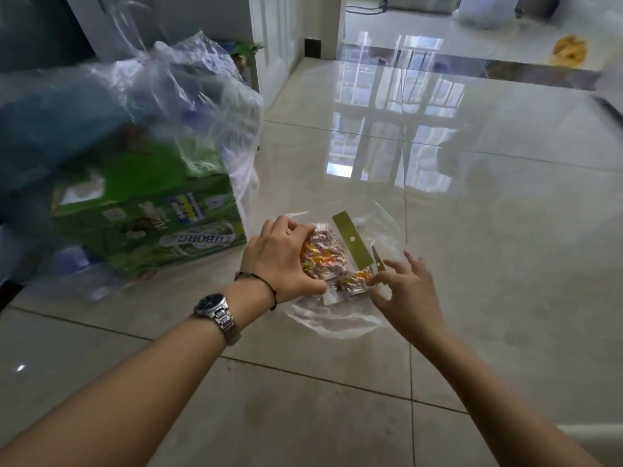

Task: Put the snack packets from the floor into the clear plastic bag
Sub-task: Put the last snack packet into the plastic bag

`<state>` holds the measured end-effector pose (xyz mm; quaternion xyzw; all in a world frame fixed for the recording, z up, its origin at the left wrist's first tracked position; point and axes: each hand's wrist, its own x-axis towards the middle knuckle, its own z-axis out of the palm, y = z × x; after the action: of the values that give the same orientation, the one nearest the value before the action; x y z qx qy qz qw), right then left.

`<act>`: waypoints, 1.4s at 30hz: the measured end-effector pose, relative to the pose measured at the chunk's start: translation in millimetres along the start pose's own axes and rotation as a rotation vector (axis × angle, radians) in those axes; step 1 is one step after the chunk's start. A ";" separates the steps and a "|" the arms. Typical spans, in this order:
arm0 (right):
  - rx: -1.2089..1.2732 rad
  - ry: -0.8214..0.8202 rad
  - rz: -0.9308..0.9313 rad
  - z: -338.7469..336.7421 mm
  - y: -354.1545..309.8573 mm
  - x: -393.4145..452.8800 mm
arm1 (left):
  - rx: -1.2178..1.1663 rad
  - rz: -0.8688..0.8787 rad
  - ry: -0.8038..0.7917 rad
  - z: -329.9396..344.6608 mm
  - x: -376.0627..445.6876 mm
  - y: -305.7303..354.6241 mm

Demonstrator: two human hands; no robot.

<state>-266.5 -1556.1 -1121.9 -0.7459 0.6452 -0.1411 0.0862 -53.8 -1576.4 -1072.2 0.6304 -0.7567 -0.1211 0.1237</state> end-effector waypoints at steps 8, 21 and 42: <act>-0.072 -0.006 0.062 7.5 14.8 6.3 | -0.049 -0.027 -0.056 29.7 24.2 11.3; 0.176 0.163 0.127 4.2 31.3 3.7 | -0.085 0.013 -0.131 80.5 54.7 37.1; 0.357 0.153 0.125 8.3 37.5 5.5 | -0.031 0.031 -0.153 140.5 91.3 55.4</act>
<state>-298.3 -1567.7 -1140.8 -0.6643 0.6598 -0.3039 0.1763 -168.6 -1652.7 -1182.4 0.6056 -0.7717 -0.1786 0.0769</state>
